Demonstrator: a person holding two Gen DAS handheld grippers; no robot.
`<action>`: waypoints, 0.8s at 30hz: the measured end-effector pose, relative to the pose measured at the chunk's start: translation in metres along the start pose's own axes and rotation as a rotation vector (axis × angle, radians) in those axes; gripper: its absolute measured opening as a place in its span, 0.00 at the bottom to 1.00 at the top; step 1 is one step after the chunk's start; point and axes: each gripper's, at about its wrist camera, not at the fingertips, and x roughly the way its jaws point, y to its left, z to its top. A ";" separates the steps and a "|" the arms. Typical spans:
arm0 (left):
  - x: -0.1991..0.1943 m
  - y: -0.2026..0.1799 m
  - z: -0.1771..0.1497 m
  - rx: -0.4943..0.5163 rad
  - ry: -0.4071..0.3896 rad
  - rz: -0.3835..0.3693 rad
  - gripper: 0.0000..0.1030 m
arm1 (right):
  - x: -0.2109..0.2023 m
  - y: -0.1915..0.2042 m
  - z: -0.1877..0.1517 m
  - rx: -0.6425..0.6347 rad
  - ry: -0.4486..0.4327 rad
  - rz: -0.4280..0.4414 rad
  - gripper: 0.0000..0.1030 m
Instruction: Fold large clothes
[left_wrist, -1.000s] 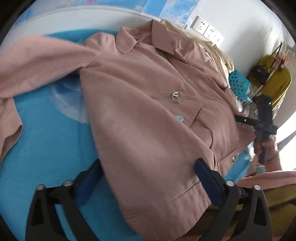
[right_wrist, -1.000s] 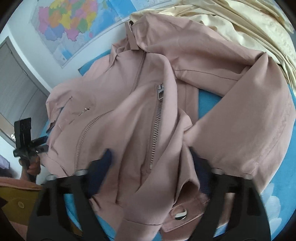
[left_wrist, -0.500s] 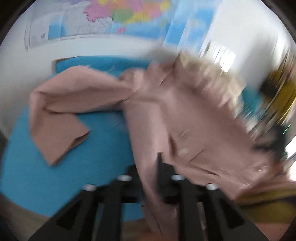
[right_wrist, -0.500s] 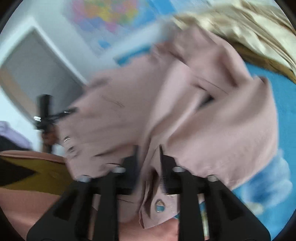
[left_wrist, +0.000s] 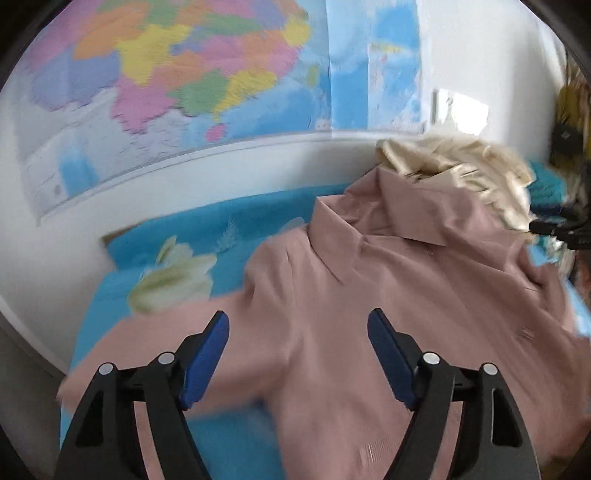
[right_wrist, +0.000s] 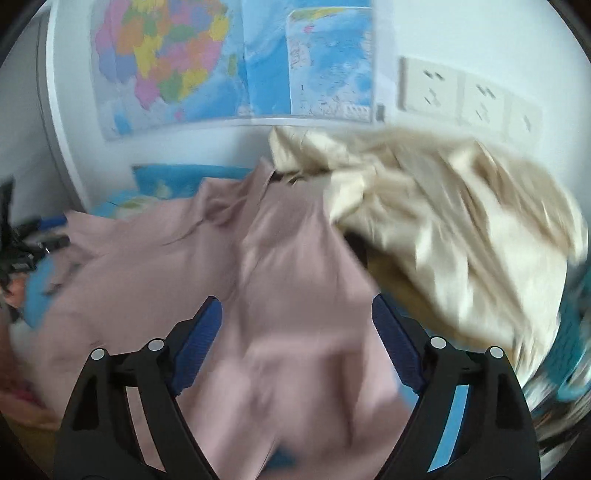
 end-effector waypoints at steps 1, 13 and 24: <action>0.016 -0.001 0.005 0.002 0.018 0.005 0.67 | 0.020 0.004 0.012 -0.037 0.012 -0.024 0.80; 0.164 -0.001 0.065 -0.020 0.190 0.026 0.22 | 0.084 -0.008 0.061 -0.123 0.082 -0.064 0.09; 0.193 0.019 0.073 -0.055 0.157 0.072 0.53 | 0.079 -0.108 0.039 0.241 0.060 0.028 0.17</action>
